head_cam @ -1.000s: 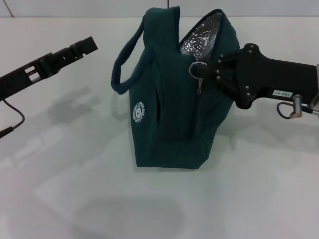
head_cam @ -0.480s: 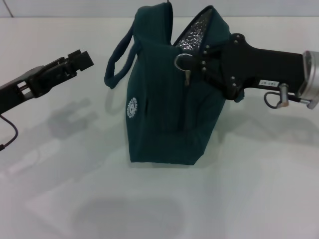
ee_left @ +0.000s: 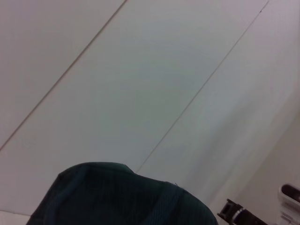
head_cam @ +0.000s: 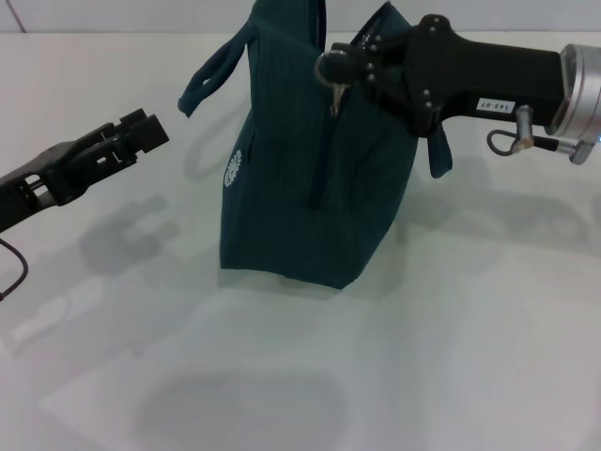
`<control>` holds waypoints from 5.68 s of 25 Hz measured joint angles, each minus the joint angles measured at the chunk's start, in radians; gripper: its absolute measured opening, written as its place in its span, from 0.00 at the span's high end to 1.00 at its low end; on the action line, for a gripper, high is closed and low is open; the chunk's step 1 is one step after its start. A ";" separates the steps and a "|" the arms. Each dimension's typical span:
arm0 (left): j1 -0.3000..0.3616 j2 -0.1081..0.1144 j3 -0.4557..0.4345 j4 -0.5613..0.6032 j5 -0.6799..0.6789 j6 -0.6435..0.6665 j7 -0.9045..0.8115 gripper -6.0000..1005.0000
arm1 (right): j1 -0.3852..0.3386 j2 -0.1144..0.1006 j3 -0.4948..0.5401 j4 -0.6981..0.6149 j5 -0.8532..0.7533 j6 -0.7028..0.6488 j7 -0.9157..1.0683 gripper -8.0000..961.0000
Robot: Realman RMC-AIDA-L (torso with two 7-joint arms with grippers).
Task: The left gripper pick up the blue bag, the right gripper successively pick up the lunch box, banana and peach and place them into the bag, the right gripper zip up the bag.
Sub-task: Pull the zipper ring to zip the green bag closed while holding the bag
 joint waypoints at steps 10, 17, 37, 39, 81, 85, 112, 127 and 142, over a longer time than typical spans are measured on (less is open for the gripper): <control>-0.021 -0.003 0.003 -0.033 0.012 -0.003 0.002 0.12 | 0.034 0.009 0.001 0.049 0.012 0.070 0.205 0.97; -0.047 -0.004 0.005 -0.058 0.059 -0.011 0.002 0.12 | 0.073 0.007 0.006 0.086 0.030 0.094 0.279 0.97; -0.105 -0.006 0.036 -0.092 0.066 -0.057 0.003 0.13 | 0.092 0.012 -0.065 0.094 0.056 0.078 0.320 0.97; -0.112 -0.007 0.058 -0.092 0.064 -0.080 0.003 0.13 | 0.090 0.013 -0.065 0.095 0.056 0.076 0.320 0.97; -0.185 -0.006 0.144 -0.106 0.015 -0.165 0.044 0.57 | 0.091 0.013 -0.081 0.096 0.066 0.072 0.315 0.97; -0.189 -0.006 0.147 -0.106 0.014 -0.174 0.045 0.59 | 0.086 0.013 -0.079 0.096 0.066 0.074 0.315 0.97; -0.173 -0.007 0.147 -0.160 0.004 -0.177 0.130 0.93 | 0.049 0.008 -0.071 0.163 0.159 0.054 0.343 0.97; -0.148 -0.006 0.147 -0.183 0.004 -0.097 0.191 0.94 | 0.053 0.000 -0.016 0.225 0.160 0.082 0.429 0.96; -0.127 -0.006 0.171 -0.198 0.011 -0.081 0.198 0.94 | 0.057 0.008 -0.018 0.217 0.161 0.062 0.453 0.96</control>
